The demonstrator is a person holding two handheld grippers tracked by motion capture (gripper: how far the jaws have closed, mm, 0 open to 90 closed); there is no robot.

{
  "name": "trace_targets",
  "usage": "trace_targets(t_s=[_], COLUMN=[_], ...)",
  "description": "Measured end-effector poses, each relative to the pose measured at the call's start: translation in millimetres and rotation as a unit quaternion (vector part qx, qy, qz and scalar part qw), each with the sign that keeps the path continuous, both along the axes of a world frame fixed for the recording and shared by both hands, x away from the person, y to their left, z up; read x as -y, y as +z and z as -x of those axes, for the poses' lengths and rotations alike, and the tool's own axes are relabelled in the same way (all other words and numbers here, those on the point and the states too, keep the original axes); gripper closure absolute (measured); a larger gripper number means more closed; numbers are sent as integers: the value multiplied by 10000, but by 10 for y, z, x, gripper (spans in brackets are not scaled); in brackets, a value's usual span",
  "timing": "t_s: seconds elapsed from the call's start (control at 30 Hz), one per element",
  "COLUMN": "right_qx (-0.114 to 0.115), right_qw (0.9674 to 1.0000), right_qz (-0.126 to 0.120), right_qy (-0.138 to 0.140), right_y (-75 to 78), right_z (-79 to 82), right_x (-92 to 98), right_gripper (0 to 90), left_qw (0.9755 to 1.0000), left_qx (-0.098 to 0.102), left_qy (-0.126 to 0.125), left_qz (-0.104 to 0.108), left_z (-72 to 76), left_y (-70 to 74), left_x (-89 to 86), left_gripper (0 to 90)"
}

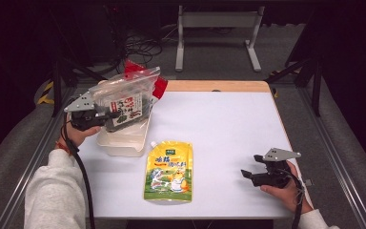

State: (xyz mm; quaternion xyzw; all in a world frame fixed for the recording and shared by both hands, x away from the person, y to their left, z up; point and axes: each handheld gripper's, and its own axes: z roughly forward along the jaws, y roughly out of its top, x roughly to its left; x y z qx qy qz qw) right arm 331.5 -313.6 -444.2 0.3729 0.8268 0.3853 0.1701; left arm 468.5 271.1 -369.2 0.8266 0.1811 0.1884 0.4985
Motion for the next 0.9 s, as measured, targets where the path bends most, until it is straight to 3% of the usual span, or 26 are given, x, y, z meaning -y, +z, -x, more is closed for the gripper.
trace_targets(t_s=[0.23, 0.53, 0.67, 0.83, 0.9], right_qx=[1, 45, 55, 39, 21], right_qw=[10000, 9999, 9999, 9998, 9997], right_qz=[-7, -21, -9, -1, 7], right_qy=[81, 109, 137, 188, 254], right_y=[-1, 12, 15, 5, -3], right_z=[-2, 7, 10, 3, -23], right_x=[-26, -13, -22, -41, -69], right_gripper=[208, 208, 208, 208, 208], left_qw=[10000, 9990, 9990, 9976, 9969], left_qx=[-10, 13, 53, -49, -93], left_qy=[57, 78, 218, 452, 548], left_qz=[-61, 448, 377, 528, 552], left_z=[15, 52, 58, 69, 77], left_y=[-23, -155, -136, -146, -144], left_x=[23, -12, 7, 3, 9], left_gripper=[736, 734, 731, 707, 660])
